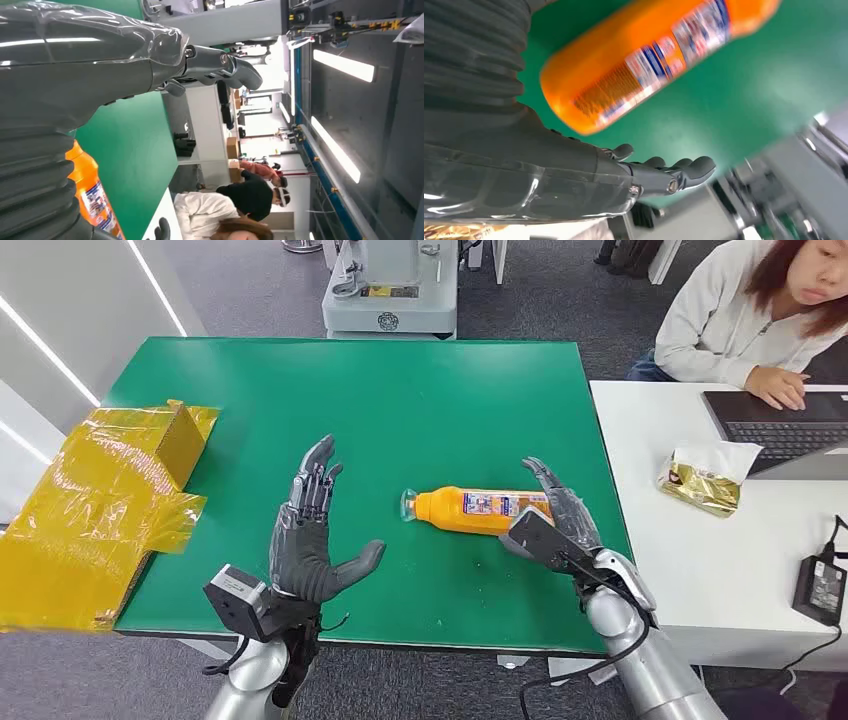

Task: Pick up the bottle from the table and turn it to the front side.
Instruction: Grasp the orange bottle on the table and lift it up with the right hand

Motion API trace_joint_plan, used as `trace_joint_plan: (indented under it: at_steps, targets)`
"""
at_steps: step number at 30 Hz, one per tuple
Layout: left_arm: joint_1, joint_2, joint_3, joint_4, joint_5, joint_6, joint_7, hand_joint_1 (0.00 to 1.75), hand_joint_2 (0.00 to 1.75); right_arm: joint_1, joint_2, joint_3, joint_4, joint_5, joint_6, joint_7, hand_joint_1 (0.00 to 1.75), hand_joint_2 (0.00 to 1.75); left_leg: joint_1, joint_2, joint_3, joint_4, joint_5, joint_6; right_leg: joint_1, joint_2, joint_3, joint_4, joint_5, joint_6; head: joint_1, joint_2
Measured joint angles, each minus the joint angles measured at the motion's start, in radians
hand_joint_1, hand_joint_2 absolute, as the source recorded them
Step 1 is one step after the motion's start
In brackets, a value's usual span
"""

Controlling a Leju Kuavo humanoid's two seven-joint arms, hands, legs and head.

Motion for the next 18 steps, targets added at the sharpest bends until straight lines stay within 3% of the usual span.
trace_joint_plan:
  at_steps: [9,13,18]
  targets:
    - [-0.025,0.010,-0.015,0.035,0.051,-0.013,-0.009,0.00,1.75,-0.256,-0.035,0.202,0.268,0.026,0.233,0.013,0.00,1.75,0.000,-0.001,0.000,0.001,0.000,0.000,0.000,-0.001,0.000,0.000,0.001,0.000,0.000,0.000]
    - [-0.030,0.020,-0.016,0.048,0.101,-0.021,-0.007,0.00,1.75,-0.346,-0.052,0.282,0.353,0.011,0.273,0.013,0.00,1.75,0.000,-0.001,0.000,0.001,0.000,0.000,0.000,-0.001,0.000,0.000,0.000,0.000,0.000,0.000]
    - [-0.052,0.026,-0.016,0.065,0.136,-0.020,0.007,0.00,1.75,-0.387,-0.065,0.359,0.404,-0.021,0.273,0.013,0.00,1.75,0.000,-0.001,0.000,0.001,0.000,0.000,0.000,-0.001,0.000,0.000,0.000,0.000,0.000,0.000]
